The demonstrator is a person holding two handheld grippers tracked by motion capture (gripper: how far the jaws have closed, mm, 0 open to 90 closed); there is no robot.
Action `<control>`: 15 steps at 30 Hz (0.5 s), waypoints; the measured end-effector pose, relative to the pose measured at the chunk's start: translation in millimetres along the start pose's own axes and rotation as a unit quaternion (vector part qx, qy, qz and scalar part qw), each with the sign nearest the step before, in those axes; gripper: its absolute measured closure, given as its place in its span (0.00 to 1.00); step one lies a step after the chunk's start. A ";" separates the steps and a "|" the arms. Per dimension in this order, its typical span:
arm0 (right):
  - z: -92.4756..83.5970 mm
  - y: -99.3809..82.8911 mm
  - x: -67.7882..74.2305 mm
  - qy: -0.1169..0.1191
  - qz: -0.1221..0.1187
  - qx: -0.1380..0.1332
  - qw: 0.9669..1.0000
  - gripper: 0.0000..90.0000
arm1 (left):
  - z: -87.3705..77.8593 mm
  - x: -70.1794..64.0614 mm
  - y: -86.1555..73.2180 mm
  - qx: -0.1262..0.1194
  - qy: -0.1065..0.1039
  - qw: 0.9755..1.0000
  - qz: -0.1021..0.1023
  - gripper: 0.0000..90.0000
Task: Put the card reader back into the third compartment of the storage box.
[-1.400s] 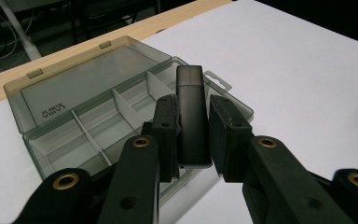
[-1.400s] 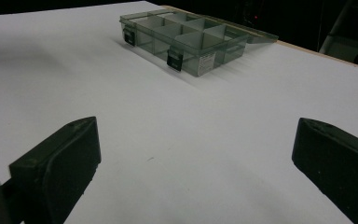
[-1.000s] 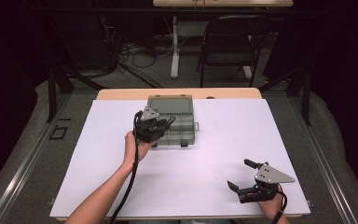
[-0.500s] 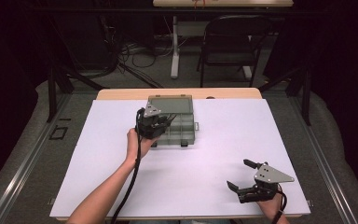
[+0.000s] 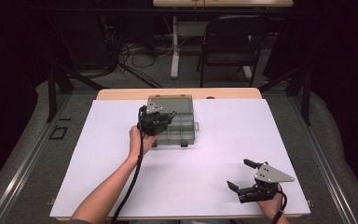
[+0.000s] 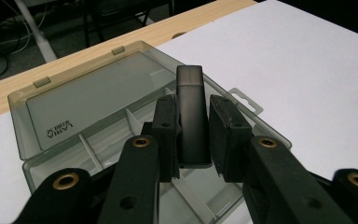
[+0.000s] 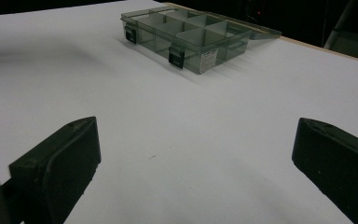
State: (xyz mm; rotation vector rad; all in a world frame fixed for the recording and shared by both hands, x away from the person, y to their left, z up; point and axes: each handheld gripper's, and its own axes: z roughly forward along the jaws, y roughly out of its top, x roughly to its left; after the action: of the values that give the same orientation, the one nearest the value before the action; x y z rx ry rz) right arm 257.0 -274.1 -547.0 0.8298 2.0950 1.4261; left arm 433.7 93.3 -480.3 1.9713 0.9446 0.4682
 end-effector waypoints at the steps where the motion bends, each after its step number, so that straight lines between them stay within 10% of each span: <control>1: -0.2 0.0 -0.2 0.000 0.000 0.001 1.000 0.01 | 1.4 0.8 0.0 0.001 0.000 1.000 0.000 0.81; 15: 0.4 -0.4 -1.4 0.003 0.004 0.004 1.000 0.01 | 21.0 12.7 0.5 0.017 0.014 1.000 -0.006 0.81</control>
State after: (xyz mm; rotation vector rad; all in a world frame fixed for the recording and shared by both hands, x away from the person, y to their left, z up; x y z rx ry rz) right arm 258.1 -275.0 -547.5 0.8382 2.1044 1.4268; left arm 455.3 91.3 -491.8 1.9925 0.9867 0.4772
